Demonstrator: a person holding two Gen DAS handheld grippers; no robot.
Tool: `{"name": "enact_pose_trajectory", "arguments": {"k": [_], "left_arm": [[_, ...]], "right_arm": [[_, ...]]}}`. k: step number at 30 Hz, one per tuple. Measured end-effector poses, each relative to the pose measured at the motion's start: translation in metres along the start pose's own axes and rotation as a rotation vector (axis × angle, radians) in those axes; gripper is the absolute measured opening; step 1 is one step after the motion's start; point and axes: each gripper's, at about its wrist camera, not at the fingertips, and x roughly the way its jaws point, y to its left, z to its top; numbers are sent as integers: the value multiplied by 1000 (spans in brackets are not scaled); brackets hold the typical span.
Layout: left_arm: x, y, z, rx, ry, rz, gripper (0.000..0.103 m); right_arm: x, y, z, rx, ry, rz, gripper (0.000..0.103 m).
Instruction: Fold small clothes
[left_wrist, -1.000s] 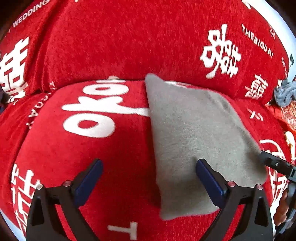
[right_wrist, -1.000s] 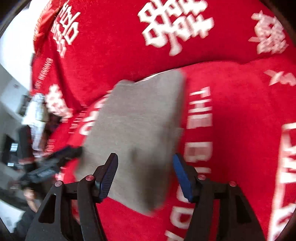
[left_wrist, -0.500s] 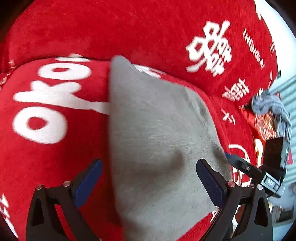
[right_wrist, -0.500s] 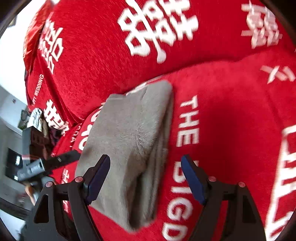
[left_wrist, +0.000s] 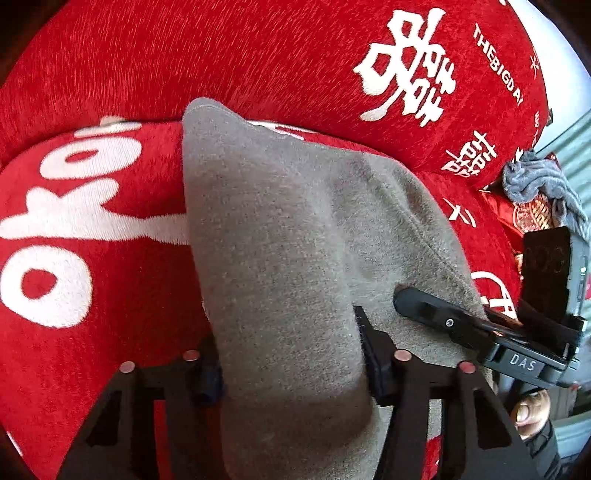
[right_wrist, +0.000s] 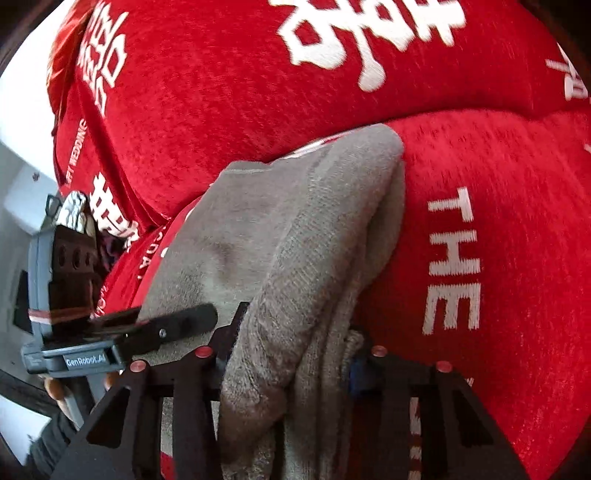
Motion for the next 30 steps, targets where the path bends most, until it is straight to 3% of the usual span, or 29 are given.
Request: {"name": "enact_pose_trajectory", "arguments": {"k": [7, 30], "left_arm": [[-21, -16, -8, 71, -47, 77, 51], [-89, -24, -98, 116, -152, 145, 51]], "right_arm": [[-20, 36, -4, -102, -54, -71, 42], [-63, 105, -74, -263, -85, -121, 42]]}}
